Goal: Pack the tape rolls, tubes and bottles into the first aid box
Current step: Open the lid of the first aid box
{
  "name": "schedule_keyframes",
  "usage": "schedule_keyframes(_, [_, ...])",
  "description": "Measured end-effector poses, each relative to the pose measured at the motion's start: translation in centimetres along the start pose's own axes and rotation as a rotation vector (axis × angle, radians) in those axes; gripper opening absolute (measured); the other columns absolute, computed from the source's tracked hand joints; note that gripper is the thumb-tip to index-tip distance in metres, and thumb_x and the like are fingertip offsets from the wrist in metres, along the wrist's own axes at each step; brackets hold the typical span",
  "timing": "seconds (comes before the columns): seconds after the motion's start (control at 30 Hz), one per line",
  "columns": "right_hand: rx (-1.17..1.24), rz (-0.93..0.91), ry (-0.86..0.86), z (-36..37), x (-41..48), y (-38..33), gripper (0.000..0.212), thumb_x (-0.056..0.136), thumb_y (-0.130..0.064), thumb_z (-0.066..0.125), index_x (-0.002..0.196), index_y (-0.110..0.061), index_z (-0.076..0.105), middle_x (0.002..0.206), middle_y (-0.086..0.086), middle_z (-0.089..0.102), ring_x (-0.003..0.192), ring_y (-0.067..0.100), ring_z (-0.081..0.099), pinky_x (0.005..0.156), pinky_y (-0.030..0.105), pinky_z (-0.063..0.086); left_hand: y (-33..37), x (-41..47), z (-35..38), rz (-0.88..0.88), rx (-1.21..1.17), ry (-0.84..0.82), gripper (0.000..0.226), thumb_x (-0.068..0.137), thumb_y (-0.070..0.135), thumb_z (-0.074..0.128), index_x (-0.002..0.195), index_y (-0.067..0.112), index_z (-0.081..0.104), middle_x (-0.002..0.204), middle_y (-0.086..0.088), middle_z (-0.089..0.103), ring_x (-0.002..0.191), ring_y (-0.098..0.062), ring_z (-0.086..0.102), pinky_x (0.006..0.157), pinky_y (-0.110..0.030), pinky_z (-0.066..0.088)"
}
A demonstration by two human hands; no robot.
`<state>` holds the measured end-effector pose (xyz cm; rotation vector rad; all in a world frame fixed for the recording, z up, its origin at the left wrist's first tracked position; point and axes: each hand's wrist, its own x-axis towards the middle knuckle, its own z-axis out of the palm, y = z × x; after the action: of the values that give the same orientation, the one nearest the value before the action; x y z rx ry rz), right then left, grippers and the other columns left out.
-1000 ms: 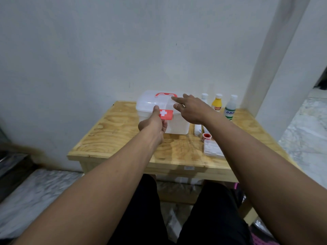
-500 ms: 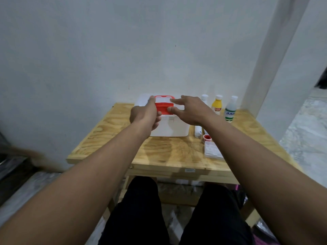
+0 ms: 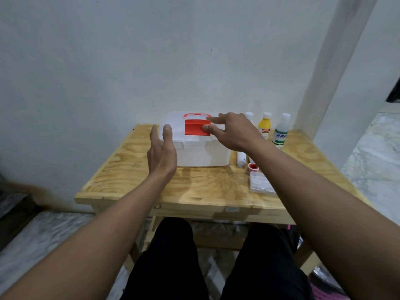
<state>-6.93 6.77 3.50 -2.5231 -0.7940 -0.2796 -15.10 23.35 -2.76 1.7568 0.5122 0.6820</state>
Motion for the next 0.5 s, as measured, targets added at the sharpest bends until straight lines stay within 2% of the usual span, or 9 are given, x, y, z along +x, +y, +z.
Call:
schedule_keyframes(0.07, [0.020, 0.005, 0.026, -0.1, 0.3, 0.0, 0.054, 0.094, -0.060, 0.052, 0.137, -0.029, 0.062, 0.140, 0.004, 0.062, 0.128, 0.025, 0.057, 0.096, 0.037, 0.047, -0.4, 0.4, -0.1, 0.036, 0.010, -0.024, 0.067, 0.100, 0.062, 0.029, 0.159, 0.031, 0.021, 0.160, 0.003, 0.036, 0.146, -0.019, 0.033, 0.101, -0.026, 0.023])
schedule_keyframes(0.17, [0.078, 0.014, 0.051, -0.4, 0.7, -0.1, 0.049, 0.092, -0.062, 0.052, 0.129, -0.033, 0.068, 0.131, 0.000, 0.068, 0.121, 0.023, 0.061, 0.090, 0.035, 0.051, -0.9, 1.2, -0.5, 0.100, 0.033, -0.032, 0.067, 0.099, 0.063, 0.033, 0.158, 0.032, 0.022, 0.159, 0.002, 0.037, 0.144, -0.019, 0.036, 0.101, -0.026, 0.025])
schedule_keyframes(0.23, [0.125, 0.031, 0.054, -0.8, 0.9, -0.3, 0.048, 0.091, -0.063, 0.053, 0.124, -0.033, 0.072, 0.128, -0.002, 0.070, 0.121, 0.021, 0.061, 0.092, 0.034, 0.051, -0.9, 1.7, -0.7, 0.116, 0.046, -0.028, 0.064, 0.100, 0.060, 0.034, 0.157, 0.032, 0.024, 0.158, 0.000, 0.038, 0.144, -0.019, 0.037, 0.101, -0.026, 0.026])
schedule_keyframes(0.37, [0.226, 0.068, 0.071, -1.9, 1.7, -0.7, 0.047, 0.089, -0.061, 0.059, 0.117, -0.027, 0.076, 0.129, -0.001, 0.069, 0.125, 0.020, 0.058, 0.098, 0.035, 0.047, 0.0, 2.9, -1.2, 0.193, 0.025, -0.030, 0.057, 0.100, 0.042, 0.039, 0.155, 0.028, 0.034, 0.153, 0.003, 0.046, 0.138, -0.016, 0.043, 0.098, -0.024, 0.029])
schedule_keyframes(0.43, [0.282, 0.097, 0.080, -2.5, 2.3, -0.8, 0.048, 0.086, -0.062, 0.061, 0.112, -0.025, 0.078, 0.126, 0.000, 0.070, 0.119, 0.019, 0.060, 0.091, 0.032, 0.046, 0.5, 3.9, -1.4, 0.238, 0.035, -0.028, 0.056, 0.096, 0.034, 0.043, 0.151, 0.026, 0.041, 0.148, 0.004, 0.051, 0.133, -0.017, 0.047, 0.096, -0.025, 0.033])
schedule_keyframes(0.5, [0.319, 0.129, 0.083, -3.0, 3.2, -0.8, 0.050, 0.085, -0.063, 0.063, 0.108, -0.022, 0.079, 0.119, -0.001, 0.072, 0.106, 0.016, 0.061, 0.083, 0.031, 0.045, 1.0, 5.2, -1.5, 0.249, 0.080, -0.021, 0.050, 0.100, 0.031, 0.046, 0.149, 0.023, 0.044, 0.150, 0.004, 0.049, 0.133, -0.014, 0.048, 0.096, -0.022, 0.033])
